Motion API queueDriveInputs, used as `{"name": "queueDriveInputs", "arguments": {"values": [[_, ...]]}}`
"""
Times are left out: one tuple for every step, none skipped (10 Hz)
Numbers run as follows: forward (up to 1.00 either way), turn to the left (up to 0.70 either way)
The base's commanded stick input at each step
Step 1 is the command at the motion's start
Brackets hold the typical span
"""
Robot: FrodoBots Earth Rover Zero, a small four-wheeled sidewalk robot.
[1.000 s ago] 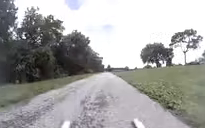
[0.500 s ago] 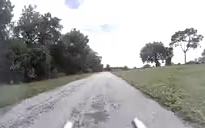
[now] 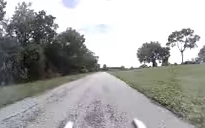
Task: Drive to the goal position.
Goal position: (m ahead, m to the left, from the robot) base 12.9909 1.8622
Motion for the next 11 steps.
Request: {"name": "queueDriveInputs", "arguments": {"values": [[0.7, 0.0], [0.7, 0.0], [0.7, -0.02], [0.7, -0.24], [0.7, -0.33], [0.7, -0.29], [0.7, -0.1], [0.7, 0.0], [0.7, 0.0], [0.7, 0.0], [0.7, 0.0]]}}
